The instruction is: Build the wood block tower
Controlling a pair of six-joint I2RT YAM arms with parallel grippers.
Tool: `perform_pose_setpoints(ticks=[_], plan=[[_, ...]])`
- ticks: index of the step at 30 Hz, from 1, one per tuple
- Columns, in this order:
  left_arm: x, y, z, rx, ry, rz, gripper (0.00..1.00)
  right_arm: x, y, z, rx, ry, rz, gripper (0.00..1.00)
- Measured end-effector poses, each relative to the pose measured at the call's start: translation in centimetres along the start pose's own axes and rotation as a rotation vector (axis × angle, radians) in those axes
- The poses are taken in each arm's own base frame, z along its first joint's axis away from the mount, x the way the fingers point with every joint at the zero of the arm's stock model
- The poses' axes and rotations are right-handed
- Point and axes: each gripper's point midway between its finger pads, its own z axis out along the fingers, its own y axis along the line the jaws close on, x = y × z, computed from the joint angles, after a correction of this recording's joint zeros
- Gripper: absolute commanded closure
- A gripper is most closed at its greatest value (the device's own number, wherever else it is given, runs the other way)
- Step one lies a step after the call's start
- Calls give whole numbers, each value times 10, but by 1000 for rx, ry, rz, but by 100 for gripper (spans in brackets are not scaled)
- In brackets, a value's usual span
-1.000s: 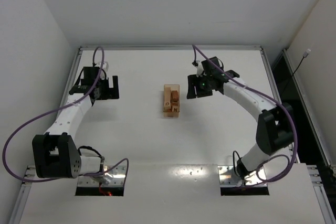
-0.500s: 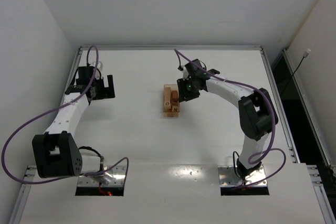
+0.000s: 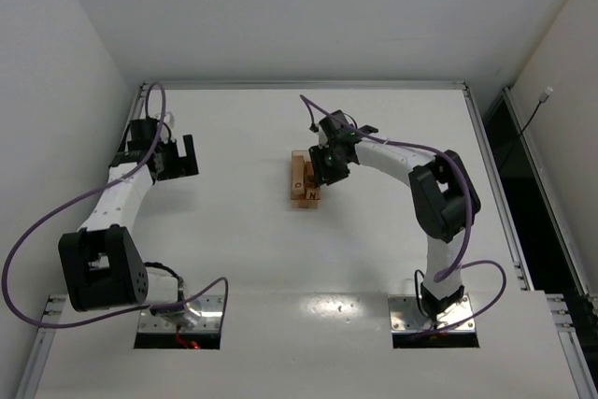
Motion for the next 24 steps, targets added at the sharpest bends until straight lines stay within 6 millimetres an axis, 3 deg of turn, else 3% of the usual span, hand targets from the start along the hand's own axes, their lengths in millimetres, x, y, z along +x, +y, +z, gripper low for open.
perform_pose_setpoints(ticks=[8,11,12,20,24], plan=[[0,5,0,2,0,-18,0,-3,-4,16,18,19,16,80],[0,7,1,-1,4,-22,0,-3,-6,18,33,21,21,90],[1,8,1,-2,7,-25,0,-3,-7,18,40,21,22,100],[5,9,7,-5,29,-36,0,-7,-20,15,112,0,1,100],[1,10,9,-14,30,-45,0,-17,-43,1,226,-39,-102,100]])
